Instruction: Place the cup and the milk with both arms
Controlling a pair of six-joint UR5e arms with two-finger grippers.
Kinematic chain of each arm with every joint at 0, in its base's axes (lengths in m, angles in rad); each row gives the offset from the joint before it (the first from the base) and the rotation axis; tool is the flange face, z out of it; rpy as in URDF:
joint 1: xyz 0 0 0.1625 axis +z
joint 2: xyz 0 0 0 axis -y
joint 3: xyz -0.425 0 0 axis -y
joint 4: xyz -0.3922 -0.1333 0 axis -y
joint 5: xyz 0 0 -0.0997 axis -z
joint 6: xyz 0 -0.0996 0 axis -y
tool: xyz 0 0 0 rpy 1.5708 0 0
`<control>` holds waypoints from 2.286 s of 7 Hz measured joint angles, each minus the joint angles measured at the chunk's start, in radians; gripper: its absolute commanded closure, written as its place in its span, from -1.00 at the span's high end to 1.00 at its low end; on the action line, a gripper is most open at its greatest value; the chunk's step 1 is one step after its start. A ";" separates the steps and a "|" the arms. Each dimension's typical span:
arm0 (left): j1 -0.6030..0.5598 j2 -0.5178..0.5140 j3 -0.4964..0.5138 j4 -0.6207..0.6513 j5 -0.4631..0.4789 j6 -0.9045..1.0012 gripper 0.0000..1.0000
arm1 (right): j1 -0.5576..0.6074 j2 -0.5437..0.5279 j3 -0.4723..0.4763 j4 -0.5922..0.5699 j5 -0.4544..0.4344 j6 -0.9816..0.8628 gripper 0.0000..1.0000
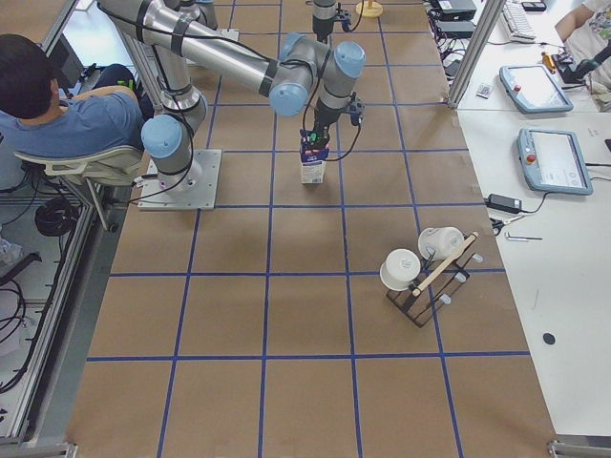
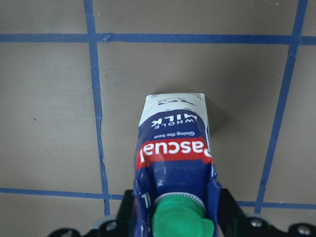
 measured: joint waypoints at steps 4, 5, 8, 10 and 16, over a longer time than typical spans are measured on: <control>-0.164 -0.051 0.003 0.000 -0.074 -0.326 0.14 | 0.000 0.000 -0.041 0.004 -0.006 0.003 -0.44; -0.168 -0.065 0.004 0.003 -0.072 -0.331 0.99 | 0.000 -0.001 -0.063 0.010 -0.006 0.004 -0.44; -0.147 -0.088 0.025 0.025 -0.068 -0.326 1.00 | 0.004 -0.002 -0.086 0.020 0.002 0.008 -0.44; -0.049 -0.068 0.099 -0.007 -0.082 -0.273 1.00 | 0.008 -0.006 -0.088 0.023 0.007 0.013 -0.47; 0.288 0.195 0.191 -0.395 -0.095 0.371 1.00 | 0.239 -0.004 -0.081 0.022 0.031 0.294 -0.48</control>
